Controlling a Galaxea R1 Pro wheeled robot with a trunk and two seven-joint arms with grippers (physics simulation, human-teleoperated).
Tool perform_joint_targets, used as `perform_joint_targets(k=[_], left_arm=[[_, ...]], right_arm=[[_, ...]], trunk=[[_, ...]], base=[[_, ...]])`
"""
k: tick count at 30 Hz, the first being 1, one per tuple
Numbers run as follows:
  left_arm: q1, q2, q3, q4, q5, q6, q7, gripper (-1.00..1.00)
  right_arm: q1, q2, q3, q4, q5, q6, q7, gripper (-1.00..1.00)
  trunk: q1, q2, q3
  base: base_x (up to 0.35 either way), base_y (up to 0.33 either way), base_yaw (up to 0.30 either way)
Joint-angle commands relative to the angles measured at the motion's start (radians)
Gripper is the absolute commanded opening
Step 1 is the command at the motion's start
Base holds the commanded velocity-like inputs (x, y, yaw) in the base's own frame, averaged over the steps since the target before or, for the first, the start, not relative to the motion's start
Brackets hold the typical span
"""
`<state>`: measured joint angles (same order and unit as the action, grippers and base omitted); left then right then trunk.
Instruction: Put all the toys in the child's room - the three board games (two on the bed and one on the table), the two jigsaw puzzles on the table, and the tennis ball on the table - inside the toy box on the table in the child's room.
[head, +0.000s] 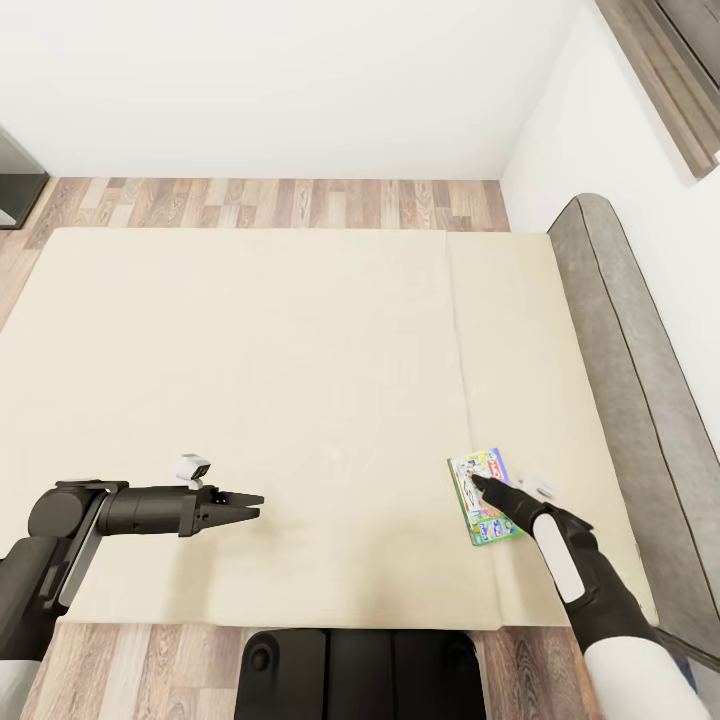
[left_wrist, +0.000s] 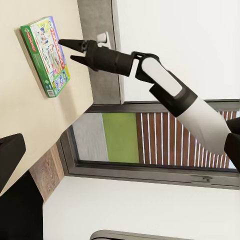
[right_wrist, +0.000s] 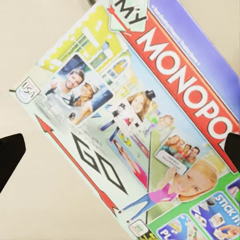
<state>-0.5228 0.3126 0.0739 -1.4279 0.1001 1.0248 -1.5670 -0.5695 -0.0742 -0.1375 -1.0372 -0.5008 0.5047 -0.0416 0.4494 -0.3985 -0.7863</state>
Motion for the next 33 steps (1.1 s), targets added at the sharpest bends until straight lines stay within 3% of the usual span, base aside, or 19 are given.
perform_joint_targets(k=[1, 33], left_arm=[[0.000, 0.000, 0.000, 0.000, 0.000, 0.011, -0.004, 1.00], [0.000, 0.000, 0.000, 0.000, 0.000, 0.006, -0.004, 1.00]], right_arm=[[-0.001, 0.003, -0.001, -0.001, -0.005, 0.004, -0.004, 1.00], [-0.004, 0.014, -0.004, -0.008, 0.011, -0.010, -0.005, 1.00]], trunk=[[0.001, -0.002, -0.001], [0.001, -0.002, -0.001]], base=[[0.000, 0.000, 0.000], [0.000, 0.000, 0.000]])
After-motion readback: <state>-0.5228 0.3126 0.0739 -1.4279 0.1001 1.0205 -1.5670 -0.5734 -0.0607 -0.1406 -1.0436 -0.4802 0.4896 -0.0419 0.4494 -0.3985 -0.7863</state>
